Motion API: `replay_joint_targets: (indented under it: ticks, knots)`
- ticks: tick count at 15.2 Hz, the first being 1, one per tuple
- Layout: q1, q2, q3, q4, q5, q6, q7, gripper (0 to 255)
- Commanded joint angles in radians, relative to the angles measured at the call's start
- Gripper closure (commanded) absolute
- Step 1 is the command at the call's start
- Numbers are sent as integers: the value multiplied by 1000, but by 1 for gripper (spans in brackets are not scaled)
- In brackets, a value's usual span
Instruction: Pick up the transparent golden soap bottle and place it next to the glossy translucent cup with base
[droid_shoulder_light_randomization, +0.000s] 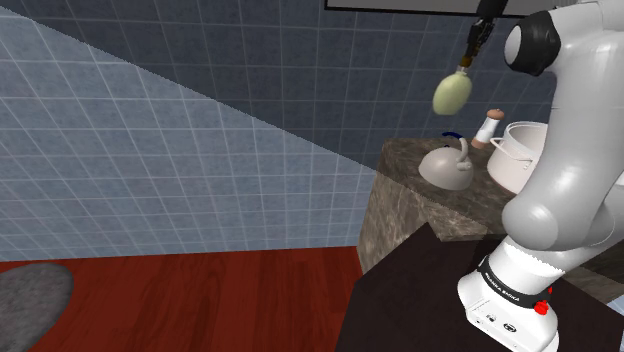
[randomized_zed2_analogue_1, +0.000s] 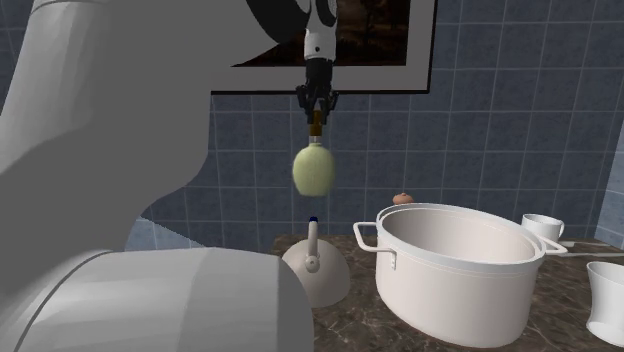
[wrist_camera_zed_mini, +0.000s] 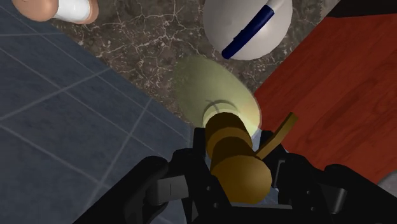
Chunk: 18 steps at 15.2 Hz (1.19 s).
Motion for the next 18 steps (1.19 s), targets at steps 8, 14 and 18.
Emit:
replay_joint_targets:
  ticks: [8, 14, 18]
  knots:
    - [-4, -222, -63, -305, -109, 95, -135, 255]
    - [-46, -321, -107, -421, -166, 125, -237, 255]
    - [-83, -361, -143, -466, -191, 134, -314, 255]
